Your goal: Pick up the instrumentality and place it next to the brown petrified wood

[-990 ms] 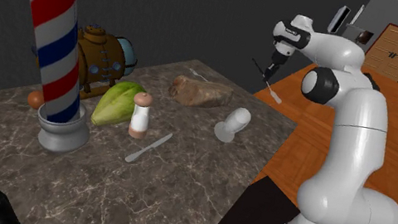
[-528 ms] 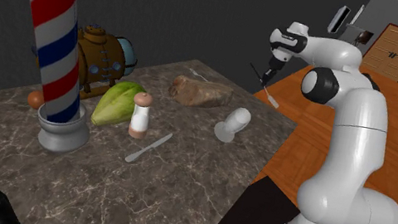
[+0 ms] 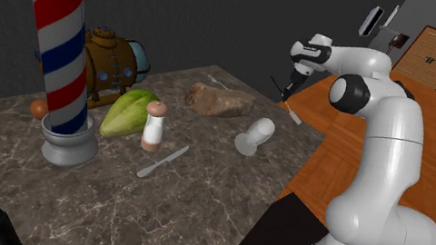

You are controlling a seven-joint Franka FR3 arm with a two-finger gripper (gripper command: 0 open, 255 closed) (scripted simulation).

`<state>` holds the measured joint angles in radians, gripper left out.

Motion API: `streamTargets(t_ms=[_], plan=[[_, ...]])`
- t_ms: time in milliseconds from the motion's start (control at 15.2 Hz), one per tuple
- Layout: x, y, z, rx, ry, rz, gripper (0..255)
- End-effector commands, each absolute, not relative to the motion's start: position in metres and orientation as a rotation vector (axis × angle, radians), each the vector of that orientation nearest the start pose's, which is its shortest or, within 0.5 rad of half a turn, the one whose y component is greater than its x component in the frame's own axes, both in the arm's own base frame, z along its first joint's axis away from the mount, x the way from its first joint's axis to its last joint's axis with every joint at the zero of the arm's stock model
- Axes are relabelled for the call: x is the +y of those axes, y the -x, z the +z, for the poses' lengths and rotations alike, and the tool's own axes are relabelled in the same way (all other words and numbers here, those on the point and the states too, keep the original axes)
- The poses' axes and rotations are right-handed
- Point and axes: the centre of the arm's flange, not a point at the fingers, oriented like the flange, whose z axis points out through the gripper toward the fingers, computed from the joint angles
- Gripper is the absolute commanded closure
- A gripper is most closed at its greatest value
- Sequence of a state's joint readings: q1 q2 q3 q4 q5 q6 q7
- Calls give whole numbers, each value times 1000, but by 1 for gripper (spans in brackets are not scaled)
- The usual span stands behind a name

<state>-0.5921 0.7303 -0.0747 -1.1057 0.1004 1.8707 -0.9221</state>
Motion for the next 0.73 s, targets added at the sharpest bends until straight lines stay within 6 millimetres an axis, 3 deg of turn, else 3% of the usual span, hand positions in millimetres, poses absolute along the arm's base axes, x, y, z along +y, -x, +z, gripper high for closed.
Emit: streamTargets(t_ms=[0,660], plan=[[-447,-608,378,-386,3110,-93,255],[-447,-608,325,-386,3110,-93,255]])
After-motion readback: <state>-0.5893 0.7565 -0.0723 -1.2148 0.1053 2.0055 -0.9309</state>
